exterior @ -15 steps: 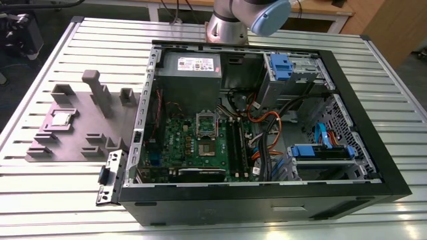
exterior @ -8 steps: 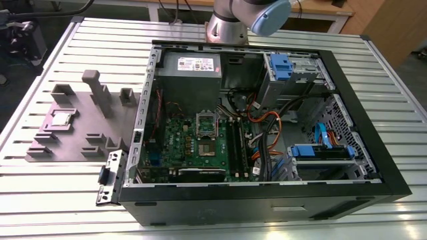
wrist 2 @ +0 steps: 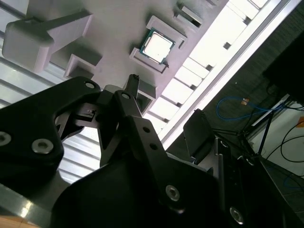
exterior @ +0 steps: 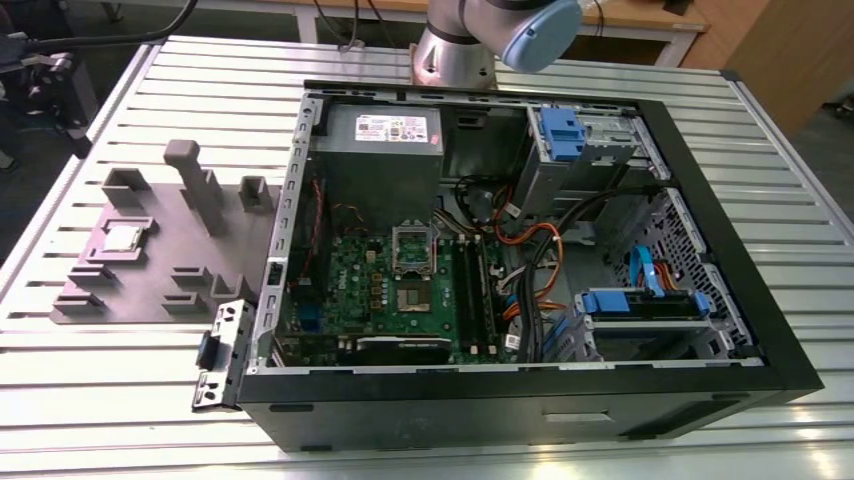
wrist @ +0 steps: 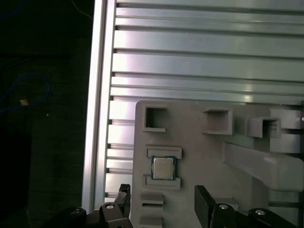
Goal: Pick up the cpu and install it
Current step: 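Pick up the cpu and move it towards the insertion slot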
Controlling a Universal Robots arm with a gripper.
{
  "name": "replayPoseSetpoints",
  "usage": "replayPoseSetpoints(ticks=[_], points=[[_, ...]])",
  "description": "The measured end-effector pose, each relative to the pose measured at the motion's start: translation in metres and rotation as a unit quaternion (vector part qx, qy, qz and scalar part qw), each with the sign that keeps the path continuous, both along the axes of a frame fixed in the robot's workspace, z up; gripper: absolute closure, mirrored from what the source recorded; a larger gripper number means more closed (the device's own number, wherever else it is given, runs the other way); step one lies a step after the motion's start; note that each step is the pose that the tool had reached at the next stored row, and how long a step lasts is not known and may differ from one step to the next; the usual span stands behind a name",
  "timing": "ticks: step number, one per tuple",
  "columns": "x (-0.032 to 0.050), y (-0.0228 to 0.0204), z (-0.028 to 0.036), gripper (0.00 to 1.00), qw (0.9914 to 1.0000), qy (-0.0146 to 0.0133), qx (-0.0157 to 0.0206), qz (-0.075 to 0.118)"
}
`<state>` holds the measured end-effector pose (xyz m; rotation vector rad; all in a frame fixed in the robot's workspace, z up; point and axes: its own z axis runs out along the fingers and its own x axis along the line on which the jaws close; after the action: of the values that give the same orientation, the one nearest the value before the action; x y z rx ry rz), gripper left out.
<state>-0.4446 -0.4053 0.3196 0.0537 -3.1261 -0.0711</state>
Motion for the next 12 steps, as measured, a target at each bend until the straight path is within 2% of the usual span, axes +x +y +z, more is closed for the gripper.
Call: replayPoseSetpoints(ticks=[5,6,7,12], points=[[0.0000,0.0000,-0.0016,0.35,1.00000,0.0000,0.0000,0.000],[0.0000,0.0000,-0.0051,0.35,1.00000,0.0000,0.0000,0.000],[0.0000,0.0000,-0.0058,0.35,1.00000,0.0000,0.0000,0.000],[0.0000,0.0000,-0.0059,0.35,1.00000,0.0000,0.0000,0.000]])
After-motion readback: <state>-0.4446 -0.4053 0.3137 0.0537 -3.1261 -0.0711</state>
